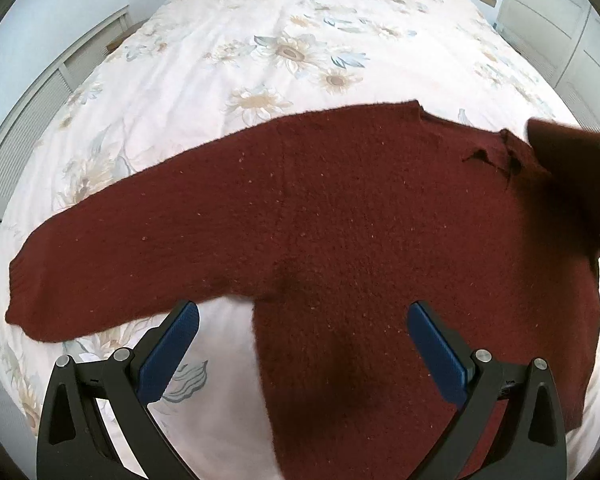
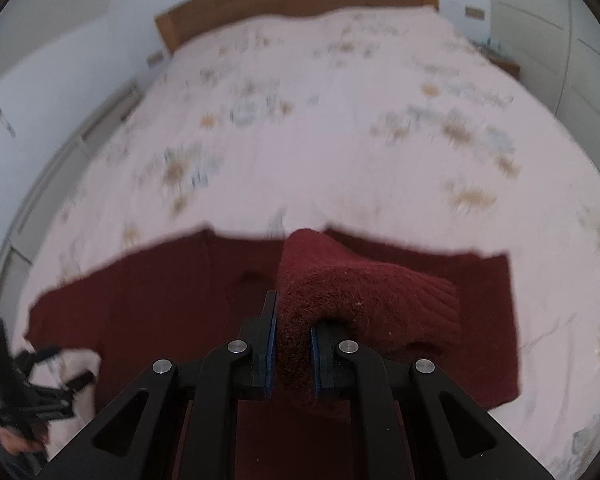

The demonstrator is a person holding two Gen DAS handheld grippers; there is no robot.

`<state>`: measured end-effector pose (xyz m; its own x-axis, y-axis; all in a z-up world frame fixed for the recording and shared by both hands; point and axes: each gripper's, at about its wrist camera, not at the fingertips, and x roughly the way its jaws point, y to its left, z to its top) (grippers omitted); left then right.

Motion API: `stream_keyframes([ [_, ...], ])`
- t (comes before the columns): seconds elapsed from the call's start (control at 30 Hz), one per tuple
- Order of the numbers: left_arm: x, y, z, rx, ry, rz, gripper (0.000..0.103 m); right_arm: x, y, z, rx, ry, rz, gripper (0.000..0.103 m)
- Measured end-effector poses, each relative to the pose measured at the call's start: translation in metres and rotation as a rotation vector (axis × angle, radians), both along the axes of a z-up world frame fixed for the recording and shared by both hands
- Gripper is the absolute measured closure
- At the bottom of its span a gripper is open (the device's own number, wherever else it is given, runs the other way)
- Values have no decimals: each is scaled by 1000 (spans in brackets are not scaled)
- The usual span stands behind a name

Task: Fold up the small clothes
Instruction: 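Fold the held sleeve across the sweater body with the right tool, then release, then move the left tool to the other sleeve cuff and grasp it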

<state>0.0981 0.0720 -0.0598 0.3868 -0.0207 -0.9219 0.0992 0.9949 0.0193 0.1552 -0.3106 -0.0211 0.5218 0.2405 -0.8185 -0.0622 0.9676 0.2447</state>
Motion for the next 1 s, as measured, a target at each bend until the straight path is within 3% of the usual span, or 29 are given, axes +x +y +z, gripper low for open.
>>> stream_keyframes([
  [0.13,2,-3,-12,1,21,-12,1,-6,16,-53,-14,112,23,90],
  [0.27,2,-5,-19,3,36,-19,1,-12,24,-88,-38,175,50,90],
  [0.5,0,-7,-25,10,54,-32,1,-14,29,-104,-68,206,52,86],
  [0.6,-1,-7,-25,18,55,-33,1,-14,27,-96,-91,201,54,77],
  [0.67,0,-7,-25,23,55,-30,1,-14,23,-88,-132,193,60,59],
  [0.7,0,-7,-25,23,55,-29,1,-16,22,-85,-148,188,62,41],
  [0.73,1,-8,-25,22,55,-28,1,-18,18,-81,-172,177,61,33],
  [0.87,1,-11,-25,30,57,-34,1,-33,-2,-73,-221,161,59,25],
  [1.0,2,-20,-30,34,62,-49,1,-57,-38,-77,-253,170,9,24],
])
